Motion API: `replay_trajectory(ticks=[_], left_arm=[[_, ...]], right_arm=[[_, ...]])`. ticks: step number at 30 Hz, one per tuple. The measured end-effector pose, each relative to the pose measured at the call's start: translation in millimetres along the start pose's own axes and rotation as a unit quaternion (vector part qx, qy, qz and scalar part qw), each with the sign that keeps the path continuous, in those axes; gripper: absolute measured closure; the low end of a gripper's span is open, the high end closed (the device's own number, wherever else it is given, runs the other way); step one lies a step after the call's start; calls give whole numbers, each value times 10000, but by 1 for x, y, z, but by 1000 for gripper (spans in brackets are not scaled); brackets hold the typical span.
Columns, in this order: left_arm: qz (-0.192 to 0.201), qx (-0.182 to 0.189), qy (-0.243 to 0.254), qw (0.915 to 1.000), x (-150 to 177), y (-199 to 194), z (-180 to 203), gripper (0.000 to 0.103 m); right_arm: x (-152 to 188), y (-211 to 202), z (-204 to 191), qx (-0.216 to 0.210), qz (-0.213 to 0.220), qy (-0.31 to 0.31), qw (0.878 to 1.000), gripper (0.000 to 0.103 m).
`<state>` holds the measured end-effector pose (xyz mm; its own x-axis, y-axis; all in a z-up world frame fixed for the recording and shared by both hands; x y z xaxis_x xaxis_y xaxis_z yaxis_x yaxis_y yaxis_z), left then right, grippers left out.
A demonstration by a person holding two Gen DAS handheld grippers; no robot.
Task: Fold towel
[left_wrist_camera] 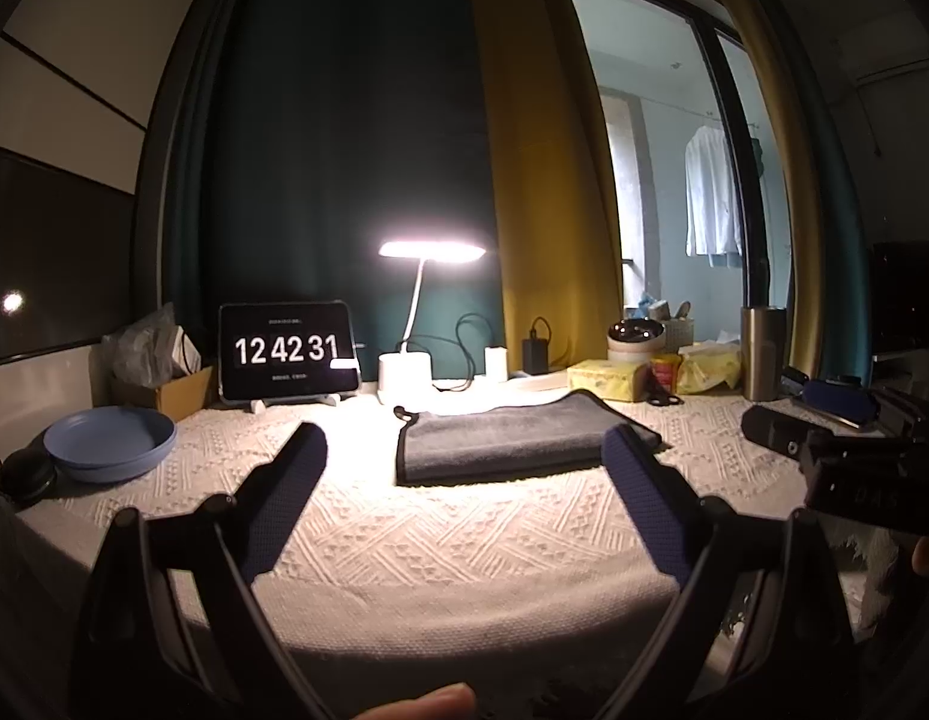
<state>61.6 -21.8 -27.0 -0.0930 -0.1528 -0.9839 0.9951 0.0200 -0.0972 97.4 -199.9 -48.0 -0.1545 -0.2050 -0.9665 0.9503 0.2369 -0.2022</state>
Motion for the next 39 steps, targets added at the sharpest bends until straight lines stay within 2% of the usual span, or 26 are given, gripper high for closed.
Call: replay_trajectory(ticks=[39], left_arm=[[-41,-81,-71,9999,3,2,-2,9]], right_arm=[[3,0,2,5,-4,-10,10000,18]])
Point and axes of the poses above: each gripper's, at about its wrist camera, not at the fingertips, and y roughly the way its jaws point, z to its right, x to its underside, the point moved 8 cm from there along y, roughly the way its jaws point, and after that the axes turned 9 degrees about -y, right-handed, at the moved point
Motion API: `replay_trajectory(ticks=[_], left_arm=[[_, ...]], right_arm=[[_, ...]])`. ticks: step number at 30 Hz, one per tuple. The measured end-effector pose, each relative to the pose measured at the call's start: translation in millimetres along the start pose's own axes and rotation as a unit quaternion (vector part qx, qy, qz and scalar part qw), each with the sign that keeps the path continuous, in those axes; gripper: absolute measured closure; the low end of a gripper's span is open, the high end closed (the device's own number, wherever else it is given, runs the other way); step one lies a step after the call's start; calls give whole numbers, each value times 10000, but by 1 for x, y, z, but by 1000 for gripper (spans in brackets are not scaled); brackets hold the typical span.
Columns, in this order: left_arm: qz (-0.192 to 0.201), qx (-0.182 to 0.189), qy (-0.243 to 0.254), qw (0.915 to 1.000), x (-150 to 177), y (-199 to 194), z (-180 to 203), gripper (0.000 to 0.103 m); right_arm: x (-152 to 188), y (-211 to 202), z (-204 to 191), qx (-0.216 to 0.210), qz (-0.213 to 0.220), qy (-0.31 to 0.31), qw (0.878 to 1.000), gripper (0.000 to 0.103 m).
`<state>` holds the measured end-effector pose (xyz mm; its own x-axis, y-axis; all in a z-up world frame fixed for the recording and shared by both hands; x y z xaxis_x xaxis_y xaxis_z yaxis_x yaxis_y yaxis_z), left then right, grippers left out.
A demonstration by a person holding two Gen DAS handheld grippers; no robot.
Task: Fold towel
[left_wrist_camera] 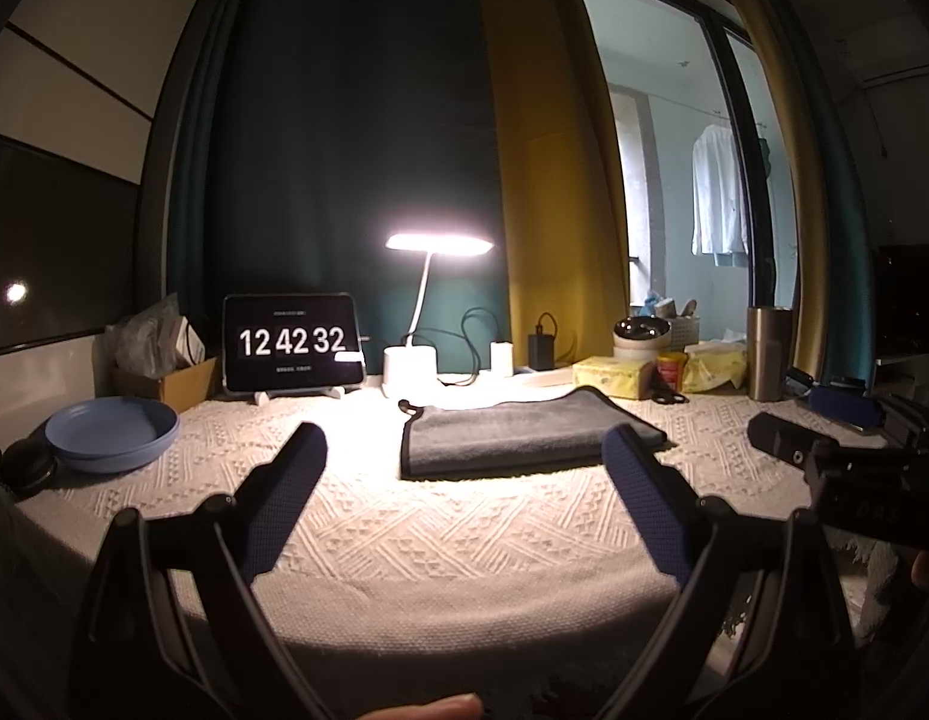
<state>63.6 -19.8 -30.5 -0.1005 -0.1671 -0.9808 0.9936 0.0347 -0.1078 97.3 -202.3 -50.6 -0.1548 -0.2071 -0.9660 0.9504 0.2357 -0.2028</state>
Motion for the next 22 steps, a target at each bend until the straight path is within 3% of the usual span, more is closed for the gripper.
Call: replay_trajectory(ticks=[22], left_arm=[[97,-55,-36,9999,-5,-3,-2,8]], right_arm=[[-1,0,-1,-5,26,-8,10000,18]])
Point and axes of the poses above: each gripper's, at about its wrist camera, not at the fingertips, and y roughly the way its jaws point, z to its right, x to its underside, the point moved 8 cm from there along y, roughly the way its jaws point, and after that the axes turned 9 degrees about -y, right-handed, at the moved point
